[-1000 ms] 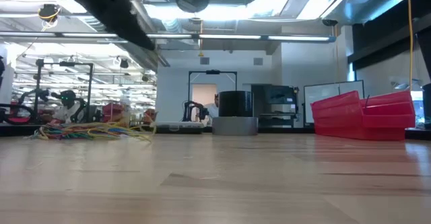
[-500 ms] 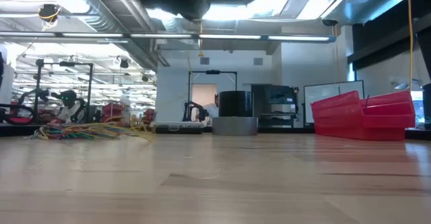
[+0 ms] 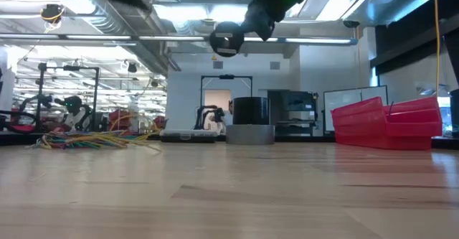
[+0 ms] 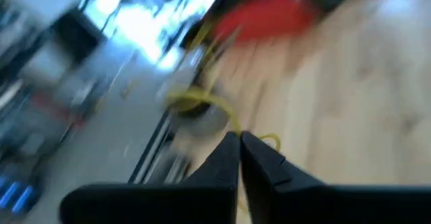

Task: Coil cords
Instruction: Uncoil the yellow wire from the spool

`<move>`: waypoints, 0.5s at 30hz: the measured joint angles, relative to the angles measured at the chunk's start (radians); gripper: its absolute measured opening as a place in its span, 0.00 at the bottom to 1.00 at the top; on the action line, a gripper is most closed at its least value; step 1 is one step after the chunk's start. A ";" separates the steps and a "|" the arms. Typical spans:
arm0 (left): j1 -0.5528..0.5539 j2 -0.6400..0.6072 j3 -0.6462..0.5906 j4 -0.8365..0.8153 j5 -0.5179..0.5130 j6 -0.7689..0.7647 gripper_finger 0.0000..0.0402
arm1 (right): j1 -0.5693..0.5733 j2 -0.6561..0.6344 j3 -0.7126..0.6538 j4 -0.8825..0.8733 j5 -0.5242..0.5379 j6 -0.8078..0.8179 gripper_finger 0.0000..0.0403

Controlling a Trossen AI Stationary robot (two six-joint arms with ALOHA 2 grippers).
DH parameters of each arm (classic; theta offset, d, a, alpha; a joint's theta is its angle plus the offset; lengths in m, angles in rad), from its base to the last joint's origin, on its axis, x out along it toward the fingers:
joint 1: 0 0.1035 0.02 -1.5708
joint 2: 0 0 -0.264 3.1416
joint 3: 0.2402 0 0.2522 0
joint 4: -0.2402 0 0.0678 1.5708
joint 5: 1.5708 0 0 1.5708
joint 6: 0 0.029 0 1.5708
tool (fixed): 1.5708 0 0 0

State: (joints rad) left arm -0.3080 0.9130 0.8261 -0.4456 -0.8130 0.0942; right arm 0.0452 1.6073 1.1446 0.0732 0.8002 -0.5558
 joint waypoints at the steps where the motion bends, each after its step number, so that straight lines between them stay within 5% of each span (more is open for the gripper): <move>1: 0.013 -0.009 0.000 -0.065 -0.016 -0.051 0.00 | 0.000 0.000 0.000 -0.005 0.002 -0.003 0.01; 7: 0.119 0.006 -0.002 -0.298 -0.018 -0.251 0.00 | 0.015 0.001 0.012 0.020 -0.050 -0.049 0.01; 11: 0.181 0.050 -0.031 -0.253 0.020 -0.250 0.01 | 0.016 0.000 0.052 0.043 -0.090 0.025 0.01; 15: 0.237 0.116 -0.079 -0.109 0.191 -0.130 0.00 | 0.028 0.000 0.068 0.041 -0.086 0.041 0.01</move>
State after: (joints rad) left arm -0.0707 1.0290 0.7467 -0.5548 -0.6223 -0.0358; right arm 0.0731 1.6077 1.2122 0.1143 0.7143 -0.5146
